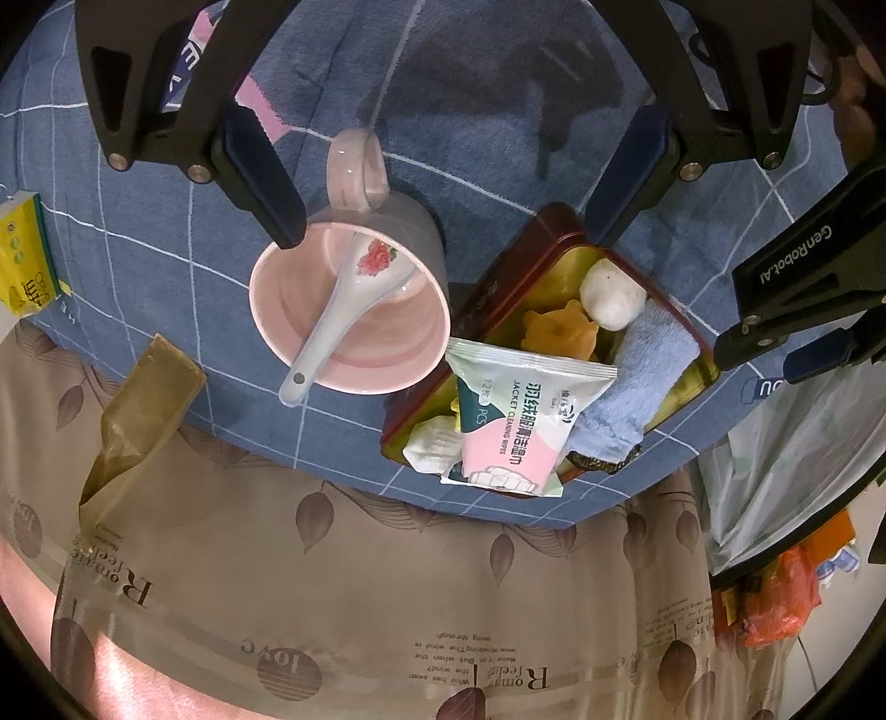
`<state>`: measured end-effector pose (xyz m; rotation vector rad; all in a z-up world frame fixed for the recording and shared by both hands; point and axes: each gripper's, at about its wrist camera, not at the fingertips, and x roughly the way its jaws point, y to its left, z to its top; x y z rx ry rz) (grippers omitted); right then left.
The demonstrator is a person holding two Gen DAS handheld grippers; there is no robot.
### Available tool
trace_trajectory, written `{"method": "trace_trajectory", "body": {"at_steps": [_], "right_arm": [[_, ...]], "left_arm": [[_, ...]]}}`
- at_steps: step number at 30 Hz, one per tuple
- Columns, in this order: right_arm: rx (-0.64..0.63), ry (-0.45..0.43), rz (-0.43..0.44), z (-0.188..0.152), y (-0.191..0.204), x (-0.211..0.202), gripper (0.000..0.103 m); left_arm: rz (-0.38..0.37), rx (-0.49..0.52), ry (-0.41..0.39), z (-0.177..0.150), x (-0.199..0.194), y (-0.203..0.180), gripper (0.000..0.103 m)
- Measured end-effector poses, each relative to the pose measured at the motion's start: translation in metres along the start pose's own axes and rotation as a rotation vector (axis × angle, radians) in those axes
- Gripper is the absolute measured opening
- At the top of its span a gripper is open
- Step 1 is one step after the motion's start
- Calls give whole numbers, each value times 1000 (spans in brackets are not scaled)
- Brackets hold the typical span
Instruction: Organize soft objects
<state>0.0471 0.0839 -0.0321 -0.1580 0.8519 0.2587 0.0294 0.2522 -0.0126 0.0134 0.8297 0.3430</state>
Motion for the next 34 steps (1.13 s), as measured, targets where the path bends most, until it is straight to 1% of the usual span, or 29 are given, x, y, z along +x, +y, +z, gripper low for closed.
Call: {"method": "trace_trajectory", "body": {"at_steps": [34], "right_arm": [[-6,8,9,-3,4,-2,100]], "left_arm": [[-2,4,-5,-2,0,0,59]]}}
